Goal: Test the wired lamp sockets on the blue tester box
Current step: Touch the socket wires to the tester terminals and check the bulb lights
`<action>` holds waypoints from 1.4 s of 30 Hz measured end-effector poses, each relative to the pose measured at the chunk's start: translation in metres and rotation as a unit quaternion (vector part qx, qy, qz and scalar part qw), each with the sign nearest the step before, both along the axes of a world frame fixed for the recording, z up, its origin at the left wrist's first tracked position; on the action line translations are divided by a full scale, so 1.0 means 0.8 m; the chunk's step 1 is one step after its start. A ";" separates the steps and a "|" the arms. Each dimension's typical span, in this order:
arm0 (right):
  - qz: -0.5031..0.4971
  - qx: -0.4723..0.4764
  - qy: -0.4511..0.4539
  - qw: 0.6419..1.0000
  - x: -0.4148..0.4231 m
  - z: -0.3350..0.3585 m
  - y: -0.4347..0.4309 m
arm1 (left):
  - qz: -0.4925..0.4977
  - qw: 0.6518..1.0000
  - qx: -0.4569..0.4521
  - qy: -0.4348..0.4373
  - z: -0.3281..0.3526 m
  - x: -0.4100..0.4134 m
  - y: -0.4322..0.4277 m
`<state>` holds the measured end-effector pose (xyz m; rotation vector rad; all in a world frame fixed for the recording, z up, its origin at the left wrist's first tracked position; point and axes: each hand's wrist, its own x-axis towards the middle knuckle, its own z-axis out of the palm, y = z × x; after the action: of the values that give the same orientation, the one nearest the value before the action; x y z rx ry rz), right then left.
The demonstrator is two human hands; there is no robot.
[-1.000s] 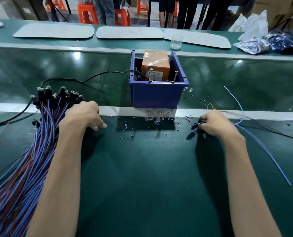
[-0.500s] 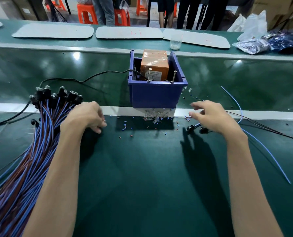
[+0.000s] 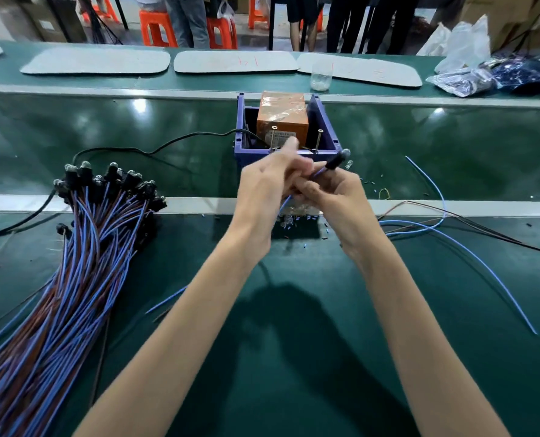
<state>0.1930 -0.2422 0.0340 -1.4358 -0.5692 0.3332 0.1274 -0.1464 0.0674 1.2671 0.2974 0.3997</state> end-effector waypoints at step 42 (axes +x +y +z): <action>-0.105 0.051 0.072 0.991 0.012 0.028 -0.026 | -0.183 0.960 0.160 0.141 -0.017 0.008 -0.006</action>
<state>0.2025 -0.2634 0.0562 -1.3476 -0.3088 0.2347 0.1338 -0.1515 0.0539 1.6646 0.2359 -0.0564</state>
